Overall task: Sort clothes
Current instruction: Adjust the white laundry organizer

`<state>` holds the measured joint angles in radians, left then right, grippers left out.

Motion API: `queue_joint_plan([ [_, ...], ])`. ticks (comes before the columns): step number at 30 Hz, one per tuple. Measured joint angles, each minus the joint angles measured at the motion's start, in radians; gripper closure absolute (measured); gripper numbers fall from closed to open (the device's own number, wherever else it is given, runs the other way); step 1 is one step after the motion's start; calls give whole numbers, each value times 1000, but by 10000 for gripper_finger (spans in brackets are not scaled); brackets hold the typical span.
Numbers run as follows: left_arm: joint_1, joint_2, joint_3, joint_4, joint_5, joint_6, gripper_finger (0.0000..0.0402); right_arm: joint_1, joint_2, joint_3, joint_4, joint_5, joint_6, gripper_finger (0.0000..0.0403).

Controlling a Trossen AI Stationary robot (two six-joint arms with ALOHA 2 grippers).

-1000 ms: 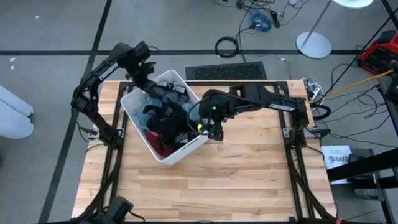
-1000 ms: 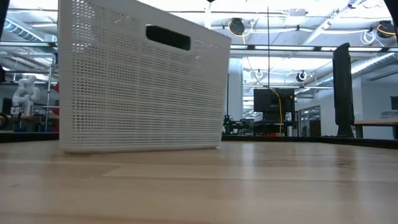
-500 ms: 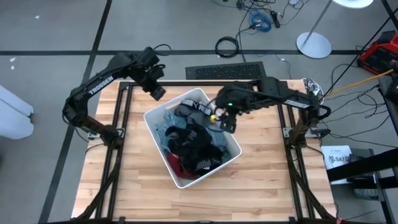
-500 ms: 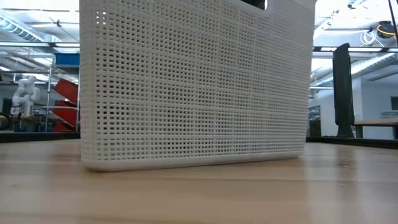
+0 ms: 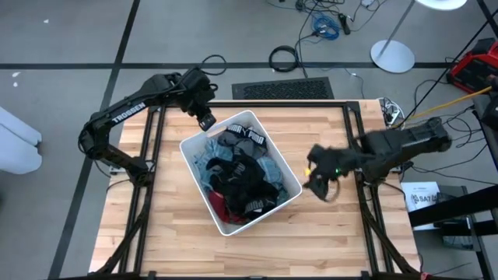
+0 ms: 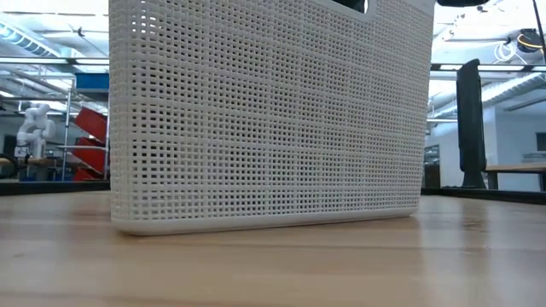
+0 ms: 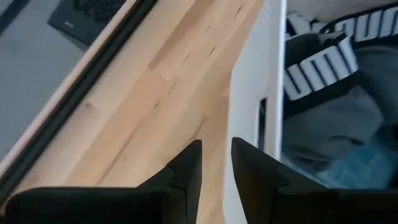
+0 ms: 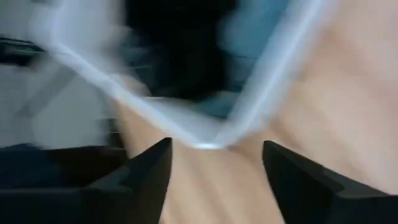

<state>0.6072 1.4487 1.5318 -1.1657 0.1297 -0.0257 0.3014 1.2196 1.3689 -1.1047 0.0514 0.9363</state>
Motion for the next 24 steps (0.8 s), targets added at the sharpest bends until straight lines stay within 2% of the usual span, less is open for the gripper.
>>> queue_joint_plan([
  [3,11,0,0,-13,-33,40,307,93,-50,-120,195,21,77,222],
  [7,34,0,0,-37,-33,76,307,189,-59,-202,238,22,176,357],
  [8,39,0,0,-42,-32,87,308,211,-59,-219,242,22,194,380],
  [11,57,1,0,-49,-30,110,327,247,-56,-277,318,20,243,388],
  [15,59,17,0,-49,-28,116,387,248,-33,-344,472,34,251,401],
  [18,58,22,0,-53,-26,113,392,225,-8,-366,546,32,244,401],
  [24,31,22,0,-132,-11,110,397,163,19,-370,554,84,220,402],
])
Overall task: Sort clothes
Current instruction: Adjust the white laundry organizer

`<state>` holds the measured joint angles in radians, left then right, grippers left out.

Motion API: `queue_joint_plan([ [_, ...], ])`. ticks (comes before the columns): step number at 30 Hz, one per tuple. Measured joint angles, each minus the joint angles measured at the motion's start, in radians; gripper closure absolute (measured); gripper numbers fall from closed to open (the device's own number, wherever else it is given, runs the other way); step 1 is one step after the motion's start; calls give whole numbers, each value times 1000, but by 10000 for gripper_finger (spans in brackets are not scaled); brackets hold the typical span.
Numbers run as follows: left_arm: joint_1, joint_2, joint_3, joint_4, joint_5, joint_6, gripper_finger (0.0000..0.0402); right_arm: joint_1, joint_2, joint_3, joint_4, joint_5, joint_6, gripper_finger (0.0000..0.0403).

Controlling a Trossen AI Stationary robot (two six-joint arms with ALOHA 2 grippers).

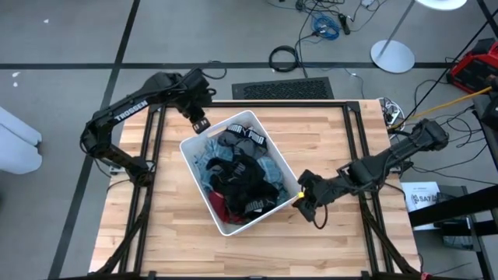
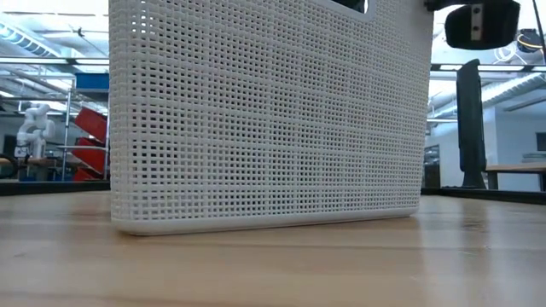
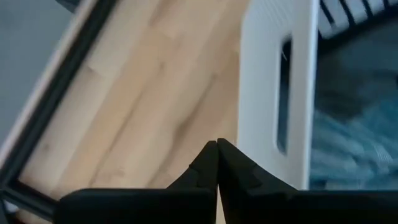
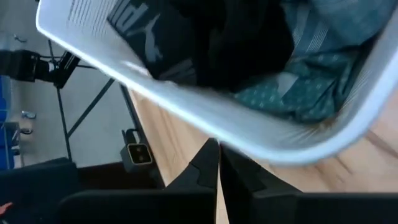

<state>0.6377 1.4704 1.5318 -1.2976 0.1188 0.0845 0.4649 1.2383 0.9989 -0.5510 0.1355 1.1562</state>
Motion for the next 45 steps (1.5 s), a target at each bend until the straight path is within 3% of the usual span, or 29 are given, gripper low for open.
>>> queue_joint_plan([
  [6,-45,0,-32,-47,-1,-39,399,-59,-4,0,-15,-5,-35,403],
  [14,-95,-2,-191,-15,-17,-98,400,-156,-5,1,-42,60,-107,403],
  [27,-128,-56,-200,70,-4,-227,400,-531,-71,0,-220,191,-273,402],
  [37,-201,-56,-199,125,24,-292,400,-832,-77,-1,-161,130,-503,402],
  [42,-211,-56,-199,119,15,-315,400,-890,-78,0,-150,83,-548,402],
  [45,-213,-62,-199,99,-41,-316,400,-899,-84,1,-158,66,-555,402],
])
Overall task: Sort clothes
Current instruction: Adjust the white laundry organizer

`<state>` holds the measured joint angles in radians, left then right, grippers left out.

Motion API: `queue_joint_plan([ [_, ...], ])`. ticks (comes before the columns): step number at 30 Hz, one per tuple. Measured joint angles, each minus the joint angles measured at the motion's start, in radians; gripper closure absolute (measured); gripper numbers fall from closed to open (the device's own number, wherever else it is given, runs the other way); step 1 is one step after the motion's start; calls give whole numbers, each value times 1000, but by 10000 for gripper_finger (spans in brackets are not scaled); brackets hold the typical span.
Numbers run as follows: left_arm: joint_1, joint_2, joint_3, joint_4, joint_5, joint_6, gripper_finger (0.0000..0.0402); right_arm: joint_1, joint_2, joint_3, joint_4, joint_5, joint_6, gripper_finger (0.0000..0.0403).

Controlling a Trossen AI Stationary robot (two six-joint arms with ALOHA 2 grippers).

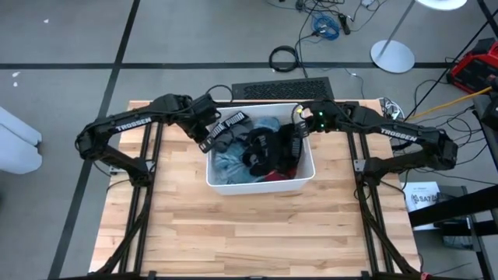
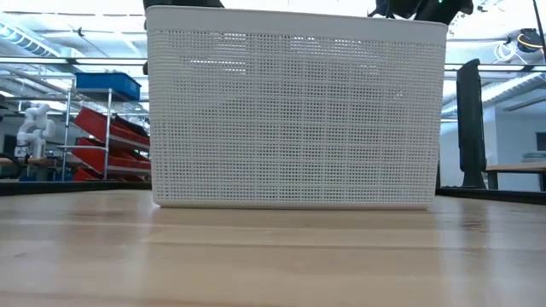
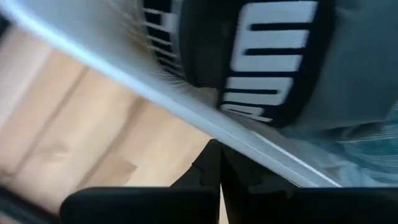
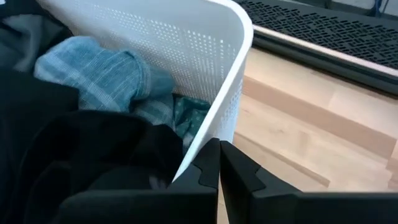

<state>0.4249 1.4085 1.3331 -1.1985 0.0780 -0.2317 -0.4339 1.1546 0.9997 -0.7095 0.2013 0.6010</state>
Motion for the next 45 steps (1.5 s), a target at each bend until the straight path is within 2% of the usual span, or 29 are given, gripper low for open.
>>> queue_joint_plan([
  [3,2,-30,0,-8,-52,-7,401,4,-30,1,-25,-26,0,403],
  [7,12,-87,1,20,-58,-24,401,4,-92,2,-55,-44,5,403],
  [12,13,-125,1,30,-63,-40,401,10,-159,3,-149,-205,35,403],
  [14,13,-125,1,46,-62,-42,401,39,-171,3,-194,-235,56,403],
  [20,14,-82,-1,49,-61,-11,401,158,-177,3,-270,-234,132,403],
  [31,74,-57,-15,123,-84,32,401,310,-110,3,-196,-229,231,403],
  [34,95,-57,-15,123,-78,40,401,322,-93,2,-190,-233,242,403],
  [38,104,-57,-15,120,-11,42,401,328,-88,2,-202,-221,228,403],
  [45,53,-57,-15,112,34,27,401,322,-112,1,-232,-203,217,403],
])
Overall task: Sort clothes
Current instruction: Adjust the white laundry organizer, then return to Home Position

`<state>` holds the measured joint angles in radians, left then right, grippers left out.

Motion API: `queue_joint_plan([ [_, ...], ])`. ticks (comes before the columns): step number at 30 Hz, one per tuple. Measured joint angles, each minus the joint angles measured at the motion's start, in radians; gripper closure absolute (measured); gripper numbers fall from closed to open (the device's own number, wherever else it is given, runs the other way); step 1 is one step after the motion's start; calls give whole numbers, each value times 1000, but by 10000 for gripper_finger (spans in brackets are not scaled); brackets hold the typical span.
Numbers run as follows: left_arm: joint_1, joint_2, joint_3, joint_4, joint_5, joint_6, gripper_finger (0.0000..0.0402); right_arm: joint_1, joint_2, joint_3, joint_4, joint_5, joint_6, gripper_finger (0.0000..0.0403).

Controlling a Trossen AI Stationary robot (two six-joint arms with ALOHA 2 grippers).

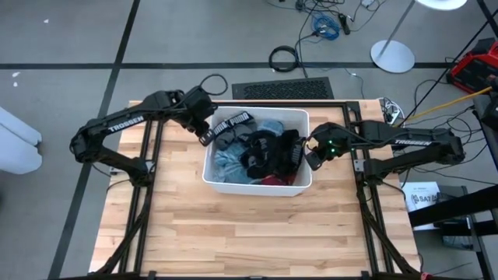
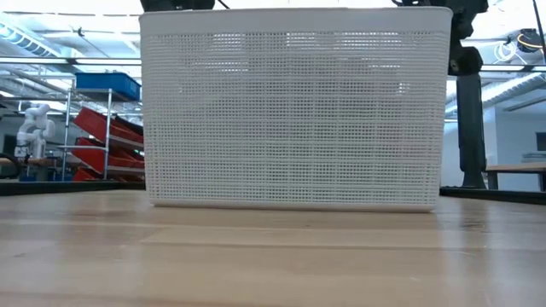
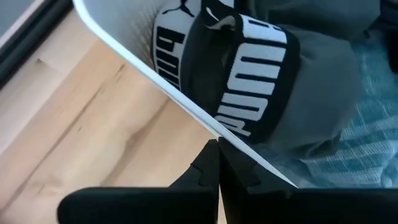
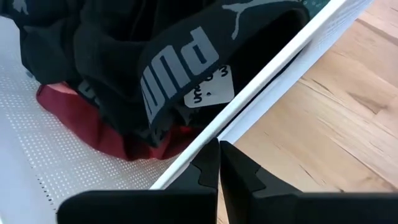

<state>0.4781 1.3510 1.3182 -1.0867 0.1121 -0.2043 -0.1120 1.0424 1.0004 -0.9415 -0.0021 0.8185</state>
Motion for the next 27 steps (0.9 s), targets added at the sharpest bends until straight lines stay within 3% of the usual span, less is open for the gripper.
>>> queue_joint_plan([
  [6,-17,-8,0,-49,-37,1,400,0,-13,0,-18,1,-19,403],
  [11,-7,-89,-1,-27,-55,64,391,0,-90,0,-1,7,-56,403],
  [22,-16,-374,-1,276,-62,140,383,0,-364,0,171,12,-249,403],
  [27,-16,-482,0,329,-97,160,382,0,-469,0,231,115,-324,403],
])
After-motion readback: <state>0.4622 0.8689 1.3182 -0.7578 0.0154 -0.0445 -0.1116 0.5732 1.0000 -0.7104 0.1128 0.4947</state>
